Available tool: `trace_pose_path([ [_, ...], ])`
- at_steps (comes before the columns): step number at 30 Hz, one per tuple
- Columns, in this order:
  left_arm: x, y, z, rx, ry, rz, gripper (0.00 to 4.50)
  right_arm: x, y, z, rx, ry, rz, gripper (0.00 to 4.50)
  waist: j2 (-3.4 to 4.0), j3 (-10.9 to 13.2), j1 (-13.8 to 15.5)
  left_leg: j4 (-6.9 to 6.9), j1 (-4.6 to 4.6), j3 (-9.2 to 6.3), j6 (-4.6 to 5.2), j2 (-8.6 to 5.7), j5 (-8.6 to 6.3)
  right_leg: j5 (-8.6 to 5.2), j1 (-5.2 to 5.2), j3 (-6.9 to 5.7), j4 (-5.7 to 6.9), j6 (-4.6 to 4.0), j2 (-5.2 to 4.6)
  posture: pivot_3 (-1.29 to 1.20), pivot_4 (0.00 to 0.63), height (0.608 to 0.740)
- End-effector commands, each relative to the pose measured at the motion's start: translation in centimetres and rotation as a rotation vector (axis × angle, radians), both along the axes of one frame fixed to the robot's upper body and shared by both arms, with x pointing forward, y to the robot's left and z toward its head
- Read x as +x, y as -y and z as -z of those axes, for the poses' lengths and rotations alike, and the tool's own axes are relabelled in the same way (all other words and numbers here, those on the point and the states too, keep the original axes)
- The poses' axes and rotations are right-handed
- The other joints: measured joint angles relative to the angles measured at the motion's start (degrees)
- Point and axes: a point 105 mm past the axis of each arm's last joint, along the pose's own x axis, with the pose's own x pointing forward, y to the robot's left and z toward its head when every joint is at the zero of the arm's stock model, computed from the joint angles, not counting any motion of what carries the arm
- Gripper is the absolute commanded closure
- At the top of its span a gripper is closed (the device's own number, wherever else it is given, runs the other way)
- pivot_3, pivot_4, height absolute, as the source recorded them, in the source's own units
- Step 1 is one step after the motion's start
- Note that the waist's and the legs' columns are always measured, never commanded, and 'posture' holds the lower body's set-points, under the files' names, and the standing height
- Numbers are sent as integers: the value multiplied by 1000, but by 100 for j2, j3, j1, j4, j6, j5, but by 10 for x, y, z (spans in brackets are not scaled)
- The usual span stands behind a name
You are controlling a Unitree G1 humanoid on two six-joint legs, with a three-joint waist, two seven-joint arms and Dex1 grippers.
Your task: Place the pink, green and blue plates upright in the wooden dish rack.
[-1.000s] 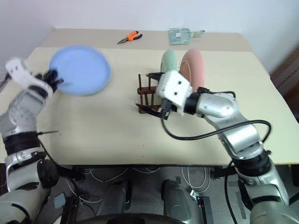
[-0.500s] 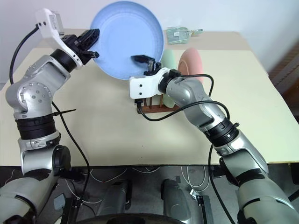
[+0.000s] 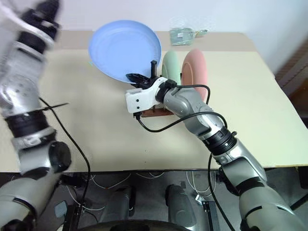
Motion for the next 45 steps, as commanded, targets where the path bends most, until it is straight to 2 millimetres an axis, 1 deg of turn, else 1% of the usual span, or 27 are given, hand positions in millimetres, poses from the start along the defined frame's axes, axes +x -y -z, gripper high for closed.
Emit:
trace_pose_path([
  [1, -2, -36, 25, 188, -30, -230, 1967, -25, 2, -48, 352, -27, -101, 4500, 0, -1, -17, -14, 13, 0, -7, 0, 4, 0, 7, 0, 1, 0, -1, 0, 150, 732],
  [2, 0, -36, 35, 247, -51, -240, 1967, -31, 2, -51, 426, -69, -131, 4500, -1, -2, -13, -20, 16, 0, -10, 0, 6, 0, 8, -1, 4, 0, 0, 0, 150, 732],
  [4, 9, -19, 78, 446, -149, -178, 1967, -48, 2, -62, 684, -259, -247, 4500, -3, -3, 16, -41, 17, -5, -30, 1, 18, 0, 5, -6, 6, -1, -1, 0, 150, 732],
  [5, 11, -13, 92, 496, -176, -146, 1967, -54, 2, -64, 755, -321, -283, 4500, -3, -4, 36, -46, 17, -9, -33, 1, 20, 0, 6, -9, 6, -1, -1, 0, 150, 732],
  [6, 12, -6, 106, 506, -197, -95, 1967, -57, 3, -66, 817, -381, -311, 4500, -4, -3, 73, -48, 17, -10, -34, 2, 20, 0, 7, -11, 7, -1, -2, 0, 150, 732],
  [7, 12, 5, 123, 515, -225, -24, 1967, -60, 4, -68, 894, -463, -339, 4500, -8, -5, 109, -45, 12, -10, -36, 1, 21, 1, 6, -12, 6, -2, -3, 0, 150, 732],
  [9, 9, 22, 147, 552, -257, 70, 1967, -65, 6, -69, 994, -585, -380, 4500, -12, -7, 138, -40, 8, -8, -37, 2, 22, 3, 8, -12, -3, -9, -8, 0, 150, 732],
  [10, 5, 38, 166, 608, -275, 133, 1967, -65, 8, -66, 1073, -662, -382, 4500, -18, -11, 143, -38, 8, -7, -37, 2, 22, 4, 8, -12, -3, -12, -9, 0, 150, 732],
  [12, -3, 60, 188, 678, -292, 221, 1967, -64, 11, -61, 1162, -760, -369, 4500, -18, -11, 142, -43, 12, -7, -38, 3, 22, -5, 9, -12, -4, -31, -11, 0, 150, 732],
  [13, -6, 67, 194, 694, -296, 248, 1967, -64, 11, -59, 1183, -790, -361, 4500, -17, -12, 140, -45, 12, -5, -38, 4, 22, -6, 5, -12, -3, -34, -13, 0, 150, 732],
  [15, -11, 76, 202, 679, -310, 307, 1967, -65, 11, -56, 1219, -829, -342, 4500, -15, -10, 127, -47, 12, -4, -37, 4, 22, -4, 2, -12, -3, -39, -13, 0, 150, 732],
  [18, -21, 88, 224, 697, -353, 403, 1967, -67, 11, -52, 1264, -887, -327, 4500, -12, -9, 85, -54, 12, -1, -37, 7, 22, -5, -5, -10, -2, -40, -12, 0, 150, 732],
  [20, -24, 90, 227, 699, -362, 425, 1967, -67, 13, -51, 1296, -909, -320, 4500, -11, -9, 76, -57, 13, -2, -37, 10, 22, -5, -8, -10, -1, -40, -8, 0, 150, 732],
  [26, -27, 93, 226, 696, -363, 450, 1967, -65, 18, -49, 1380, -984, -306, 4500, -11, -10, 101, -55, 13, -1, -36, 9, 23, -5, -6, -10, -4, -40, -8, 0, 150, 732],
  [29, -32, 99, 228, 739, -356, 488, 1967, -61, 19, -44, 1403, -1018, -276, 4500, -11, -9, 101, -55, 12, -1, -36, 9, 23, -5, -6, -10, -4, -40, -7, 0, 150, 732],
  [32, -36, 104, 228, 737, -350, 521, 1967, -58, 21, -41, 1415, -1026, -250, 4500, -11, -9, 100, -55, 13, -1, -36, 9, 23, -5, -6, -10, -4, -40, -7, 0, 150, 732],
  [41, -39, 112, 225, 730, -334, 562, 1967, -43, 26, -28, 1449, -1072, -138, 4500, -11, -9, 98, -55, 12, -1, -36, 10, 23, -6, -7, -10, -5, -41, -7, 0, 150, 732],
  [45, -38, 113, 225, 731, -333, 562, 1967, -32, 28, -19, 1465, -1111, -60, 4500, -11, -9, 97, -56, 12, -2, -35, 10, 23, -6, -7, -10, -6, -41, -6, 0, 150, 732],
])
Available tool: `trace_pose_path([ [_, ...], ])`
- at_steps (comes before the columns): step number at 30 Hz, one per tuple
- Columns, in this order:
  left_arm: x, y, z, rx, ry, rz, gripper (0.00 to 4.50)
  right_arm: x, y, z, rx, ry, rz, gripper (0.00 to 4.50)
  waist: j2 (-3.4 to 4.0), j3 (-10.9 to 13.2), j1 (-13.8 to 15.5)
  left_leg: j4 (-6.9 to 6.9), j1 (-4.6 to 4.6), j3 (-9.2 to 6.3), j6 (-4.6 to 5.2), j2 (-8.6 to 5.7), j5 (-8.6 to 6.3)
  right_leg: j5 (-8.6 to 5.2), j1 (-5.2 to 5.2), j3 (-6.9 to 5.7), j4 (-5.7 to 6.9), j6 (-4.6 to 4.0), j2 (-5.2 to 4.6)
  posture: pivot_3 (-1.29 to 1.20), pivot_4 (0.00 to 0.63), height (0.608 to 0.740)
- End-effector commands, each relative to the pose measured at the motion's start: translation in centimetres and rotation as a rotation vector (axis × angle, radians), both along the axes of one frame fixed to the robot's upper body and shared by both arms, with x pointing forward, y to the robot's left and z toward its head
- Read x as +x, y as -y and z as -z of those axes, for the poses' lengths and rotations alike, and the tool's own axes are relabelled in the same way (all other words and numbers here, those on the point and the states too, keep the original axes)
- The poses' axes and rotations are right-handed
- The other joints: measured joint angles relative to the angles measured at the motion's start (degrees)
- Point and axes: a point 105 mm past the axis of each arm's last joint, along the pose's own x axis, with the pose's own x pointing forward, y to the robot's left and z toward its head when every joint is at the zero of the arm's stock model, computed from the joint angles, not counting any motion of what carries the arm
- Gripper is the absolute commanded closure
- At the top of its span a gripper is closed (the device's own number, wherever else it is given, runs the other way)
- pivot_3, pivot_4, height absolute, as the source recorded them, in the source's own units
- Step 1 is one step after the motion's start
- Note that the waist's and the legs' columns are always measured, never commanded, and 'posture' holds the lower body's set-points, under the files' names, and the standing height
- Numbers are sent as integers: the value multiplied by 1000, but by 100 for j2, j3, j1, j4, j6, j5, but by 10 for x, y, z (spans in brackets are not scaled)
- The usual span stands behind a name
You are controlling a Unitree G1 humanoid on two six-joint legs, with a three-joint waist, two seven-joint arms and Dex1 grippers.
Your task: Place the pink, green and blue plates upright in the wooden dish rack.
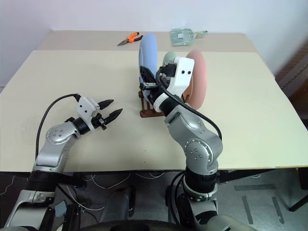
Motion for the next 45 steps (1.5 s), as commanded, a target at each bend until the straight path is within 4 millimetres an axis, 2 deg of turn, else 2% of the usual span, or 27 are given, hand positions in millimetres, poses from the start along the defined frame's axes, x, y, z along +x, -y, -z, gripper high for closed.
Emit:
trace_pose_path([
  [1, -1, 5, -14, -3, 52, 22, 1967, 1, -3, -9, 21, 6, -7, 4500, 0, 0, 0, 0, 0, 0, 0, 0, 0, 0, 0, 0, 0, 0, 0, 0, 150, 732],
  [3, 0, 5, -14, -4, 53, 21, 1967, 3, -4, -8, 10, 0, -16, 4500, 1, 0, -1, 0, 0, 0, 0, 0, 0, 0, 0, 0, 0, 0, 0, 0, 150, 732],
  [6, 0, 6, -13, -2, 55, 20, 1925, 5, -5, -10, -11, 11, -18, 3357, 1, 1, -3, 0, -1, 0, 0, 0, 0, 0, 0, 0, -2, 0, 0, 0, 150, 732],
  [10, -1, 6, -12, -4, 56, 15, 1925, 6, -7, -22, -100, 98, -5, 1357, 2, 1, -4, 0, -2, 0, 0, 0, 0, 0, -1, 0, -3, 0, 0, 0, 150, 732],
  [16, -1, 7, -11, -4, 53, 17, 1925, 10, 1, -46, -217, 251, 35, 1357, 4, 2, -4, 0, -2, 0, 1, 0, 0, 0, -1, 0, -5, 0, 1, 0, 150, 732],
  [20, 1, 6, -12, -8, 54, 10, 1925, 2, 14, -71, -323, 421, 50, 1357, 4, 3, 11, 0, -4, 0, 1, 0, 0, -1, -2, 0, -8, -1, 0, 0, 150, 732],
  [22, 3, -2, -12, 2, 60, -14, 1925, -11, 38, -94, -414, 589, 85, 1357, 5, 4, 36, 1, -7, 0, 1, -1, 0, -1, -1, 0, -11, -1, -1, 0, 150, 732],
  [23, 5, -8, -12, 10, 59, -35, 1925, -13, 61, -102, -451, 623, 119, 1357, 7, 5, 54, 2, -11, -1, 1, -3, 0, -2, -2, 0, -14, -1, -2, 0, 150, 732],
  [25, 7, -16, -11, 21, 59, -57, 1925, -15, 93, -106, -502, 634, 167, 1357, 7, 5, 62, 3, -18, -1, 1, -5, 0, -2, 0, -1, -28, 0, -4, 0, 150, 732],
  [27, 9, -29, -9, 49, 55, -87, 1925, -12, 148, -89, -623, 531, 274, 1357, 2, 2, 71, 1, -24, -2, 2, -4, -1, -1, 3, -1, -47, 1, -3, 0, 150, 732],
  [28, 9, -33, -8, 60, 53, -97, 1925, -14, 168, -81, -675, 488, 311, 1357, -3, -1, 82, -1, -24, -4, 5, -3, -2, -1, 9, -4, -58, 1, -2, 0, 150, 732],
  [30, 10, -42, -4, 95, 49, -111, 1925, -21, 193, -54, -734, 375, 299, 1357, -2, -1, 65, -3, -26, -3, 15, -3, -8, -1, 17, -7, -78, 1, -5, 0, 150, 732],
  [31, 10, -43, -3, 104, 49, -112, 1925, -24, 198, -45, -744, 345, 283, 1357, 7, 0, 44, -4, -26, 4, 18, -3, -10, 0, 15, -4, -80, 2, -8, 0, 150, 732],
  [32, 10, -47, 0, 114, 40, -117, 1925, -27, 206, -25, -768, 279, 265, 1357, 16, -1, 25, -4, -24, 12, 20, -3, -11, 0, 12, 2, -78, 3, -9, 0, 150, 732],
  [34, 9, -50, 4, 127, 30, -122, 1925, -34, 216, 3, -788, 190, 238, 1357, 22, 0, 9, -4, -12, 23, 23, -1, -13, 1, 13, 14, -67, 4, -7, 0, 150, 732],
  [35, 8, -54, 9, 132, 14, -127, 1925, -37, 221, 29, -798, 116, 220, 1357, 22, -2, 13, -4, -8, 23, 24, -1, -13, 0, 13, 15, -61, 4, -5, 0, 150, 732],
  [37, 6, -59, 17, 143, -10, -129, 1925, -42, 222, 60, -787, 41, 204, 1357, 21, -2, 12, -2, 3, 22, 23, 4, -13, 0, 21, 16, -58, 2, 2, 0, 150, 732],
  [39, 4, -59, 20, 146, -18, -121, 1925, -43, 222, 69, -776, 26, 208, 1357, 29, 1, -4, -1, 5, 26, 23, 5, -13, 1, 21, 20, -58, 0, 3, 0, 150, 732],
  [45, -2, -47, 19, 122, -34, -81, 1925, -40, 229, 74, -780, 21, 222, 1357, 30, 1, 46, 4, 3, 37, 22, 4, -14, 4, 19, 29, -65, -3, -2, 0, 150, 732],
])
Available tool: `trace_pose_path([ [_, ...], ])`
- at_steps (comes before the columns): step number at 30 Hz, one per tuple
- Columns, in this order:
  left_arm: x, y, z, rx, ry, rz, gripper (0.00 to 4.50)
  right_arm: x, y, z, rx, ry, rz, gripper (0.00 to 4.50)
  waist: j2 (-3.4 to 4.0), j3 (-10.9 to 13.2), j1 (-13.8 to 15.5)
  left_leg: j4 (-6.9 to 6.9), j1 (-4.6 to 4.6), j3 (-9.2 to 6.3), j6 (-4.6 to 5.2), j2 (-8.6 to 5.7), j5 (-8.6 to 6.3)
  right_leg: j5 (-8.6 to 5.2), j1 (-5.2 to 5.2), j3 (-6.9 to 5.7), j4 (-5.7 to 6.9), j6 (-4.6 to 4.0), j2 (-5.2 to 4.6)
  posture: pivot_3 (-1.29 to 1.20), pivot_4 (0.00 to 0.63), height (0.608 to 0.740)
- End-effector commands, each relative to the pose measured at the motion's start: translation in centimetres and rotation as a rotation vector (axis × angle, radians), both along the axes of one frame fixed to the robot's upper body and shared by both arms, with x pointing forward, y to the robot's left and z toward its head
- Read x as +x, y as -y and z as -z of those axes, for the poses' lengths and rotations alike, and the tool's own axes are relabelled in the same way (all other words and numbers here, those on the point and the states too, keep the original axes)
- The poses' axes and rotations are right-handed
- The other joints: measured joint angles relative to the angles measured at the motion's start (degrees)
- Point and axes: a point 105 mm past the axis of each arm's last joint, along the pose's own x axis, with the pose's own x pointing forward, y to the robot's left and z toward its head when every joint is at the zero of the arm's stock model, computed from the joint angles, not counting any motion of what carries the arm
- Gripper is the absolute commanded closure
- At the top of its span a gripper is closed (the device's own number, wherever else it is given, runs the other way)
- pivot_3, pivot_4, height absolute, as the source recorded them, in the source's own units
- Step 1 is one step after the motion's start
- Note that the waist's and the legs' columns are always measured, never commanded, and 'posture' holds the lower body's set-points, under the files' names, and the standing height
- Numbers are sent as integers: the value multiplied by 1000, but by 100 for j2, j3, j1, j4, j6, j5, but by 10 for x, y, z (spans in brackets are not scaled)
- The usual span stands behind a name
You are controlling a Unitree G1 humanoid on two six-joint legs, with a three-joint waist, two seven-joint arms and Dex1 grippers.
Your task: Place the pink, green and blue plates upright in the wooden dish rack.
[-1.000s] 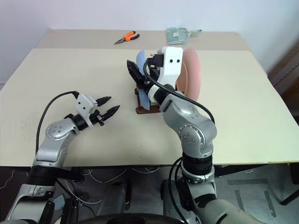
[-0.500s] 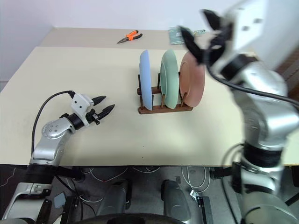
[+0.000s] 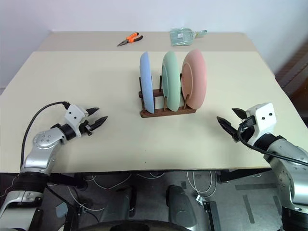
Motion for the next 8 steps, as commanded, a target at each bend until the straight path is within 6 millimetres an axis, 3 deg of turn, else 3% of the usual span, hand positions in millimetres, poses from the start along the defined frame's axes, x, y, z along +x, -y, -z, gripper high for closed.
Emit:
trace_pose_path([
  [1, -2, 5, -12, -5, 33, 21, 1925, 2, 5, -9, -29, 45, -4, 1357, 0, 0, 27, -1, -2, 0, 0, 0, 0, 0, 0, -1, -2, 0, 0, 0, 150, 732],
  [8, -2, 9, -13, -13, 26, 16, 1925, 13, 7, -7, -48, 63, -7, 1357, 0, 0, 15, -2, -2, 0, 0, -2, 0, 0, 0, 0, -2, 1, 1, 0, 150, 732],
])
